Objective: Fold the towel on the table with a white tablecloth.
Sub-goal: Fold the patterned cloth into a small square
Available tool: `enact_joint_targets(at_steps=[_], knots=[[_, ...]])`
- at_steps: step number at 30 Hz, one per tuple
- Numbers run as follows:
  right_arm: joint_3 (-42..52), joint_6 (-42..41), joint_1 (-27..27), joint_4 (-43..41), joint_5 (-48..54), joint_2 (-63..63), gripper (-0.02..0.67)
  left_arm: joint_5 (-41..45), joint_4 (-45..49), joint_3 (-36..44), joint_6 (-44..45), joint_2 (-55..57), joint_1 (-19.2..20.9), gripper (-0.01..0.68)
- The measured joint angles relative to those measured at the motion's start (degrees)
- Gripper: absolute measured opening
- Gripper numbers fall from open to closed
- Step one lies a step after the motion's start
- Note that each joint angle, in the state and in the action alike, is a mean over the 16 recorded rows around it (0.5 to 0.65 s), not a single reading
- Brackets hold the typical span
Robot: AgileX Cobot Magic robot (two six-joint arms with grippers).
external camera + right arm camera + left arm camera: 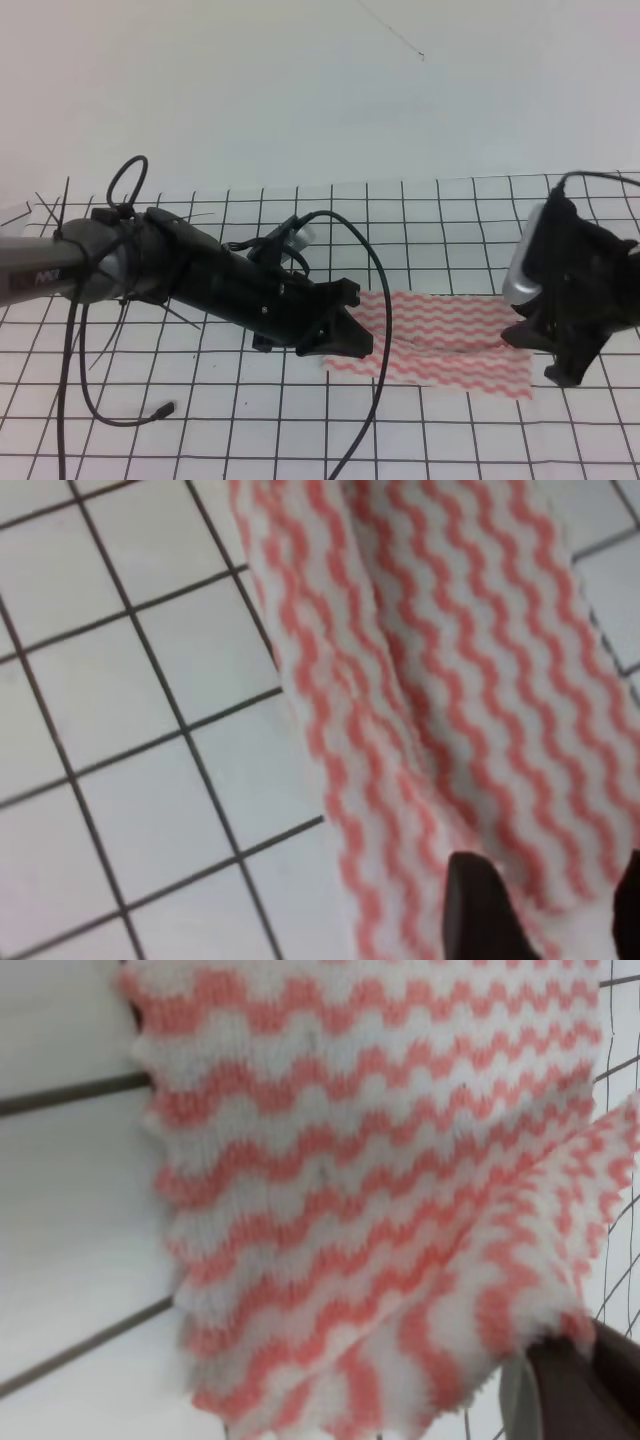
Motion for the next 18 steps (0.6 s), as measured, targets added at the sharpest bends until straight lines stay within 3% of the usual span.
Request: enact_joint_targets(at_steps=[18], knots=[[-7.2,1.7,5.8,-15.5,2.7,6.3,0.310,1.1,0.5,0.0,0.0,0.0,0.0,0.000]])
